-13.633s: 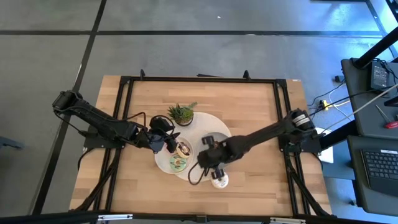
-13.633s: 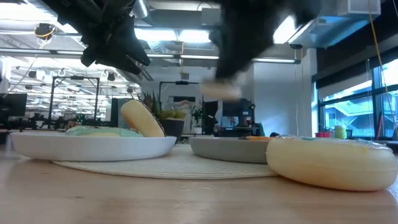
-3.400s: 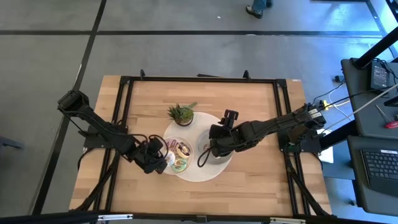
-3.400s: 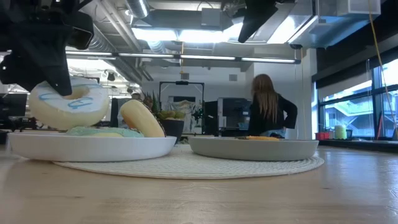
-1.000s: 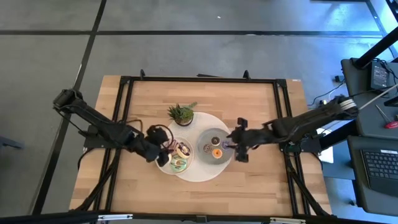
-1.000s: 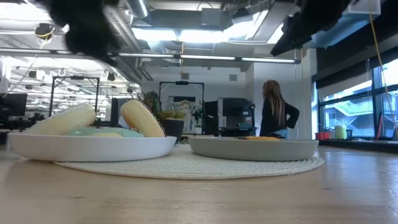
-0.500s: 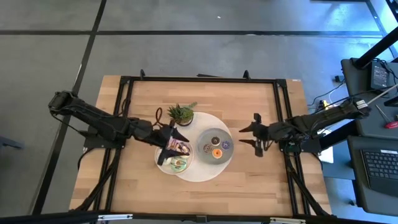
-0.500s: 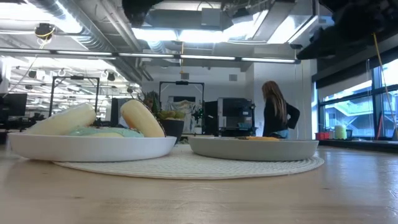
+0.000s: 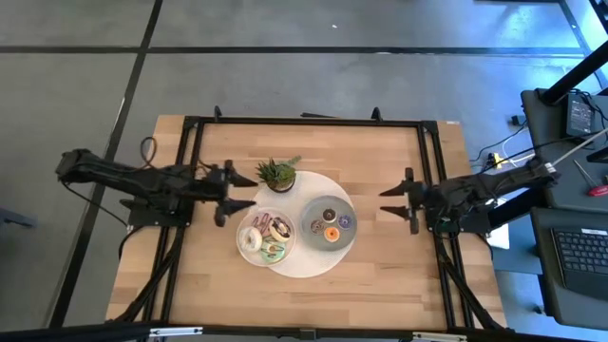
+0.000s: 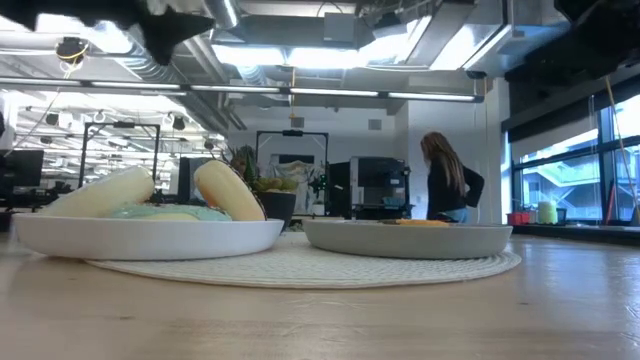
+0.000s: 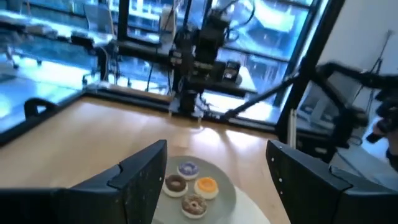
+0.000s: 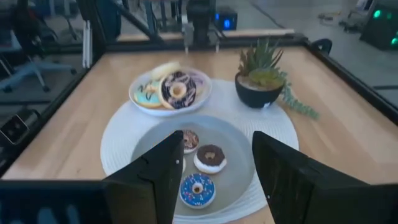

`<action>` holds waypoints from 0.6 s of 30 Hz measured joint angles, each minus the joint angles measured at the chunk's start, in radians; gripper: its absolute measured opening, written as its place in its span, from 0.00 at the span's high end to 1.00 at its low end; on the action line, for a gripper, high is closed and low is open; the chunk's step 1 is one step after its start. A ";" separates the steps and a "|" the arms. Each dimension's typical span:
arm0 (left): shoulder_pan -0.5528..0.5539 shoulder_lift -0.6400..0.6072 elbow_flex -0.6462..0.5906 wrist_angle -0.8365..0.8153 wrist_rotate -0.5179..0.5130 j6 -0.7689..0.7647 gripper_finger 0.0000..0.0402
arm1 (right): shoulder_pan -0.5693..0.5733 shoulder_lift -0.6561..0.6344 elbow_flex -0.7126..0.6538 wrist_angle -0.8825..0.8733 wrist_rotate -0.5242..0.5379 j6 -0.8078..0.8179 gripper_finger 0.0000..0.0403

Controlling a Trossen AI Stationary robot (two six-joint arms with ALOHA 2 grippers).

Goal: Pick & Place donuts
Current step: Return to Home Position

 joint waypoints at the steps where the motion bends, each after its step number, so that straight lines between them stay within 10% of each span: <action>1: -0.005 -0.040 -0.018 0.000 -0.007 0.003 0.33 | 0.000 -0.024 -0.008 -0.003 0.000 -0.003 0.52; 18: -0.012 -0.539 -0.119 -0.237 -0.054 0.031 0.33 | 0.000 -0.349 -0.036 -0.086 0.000 -0.075 0.52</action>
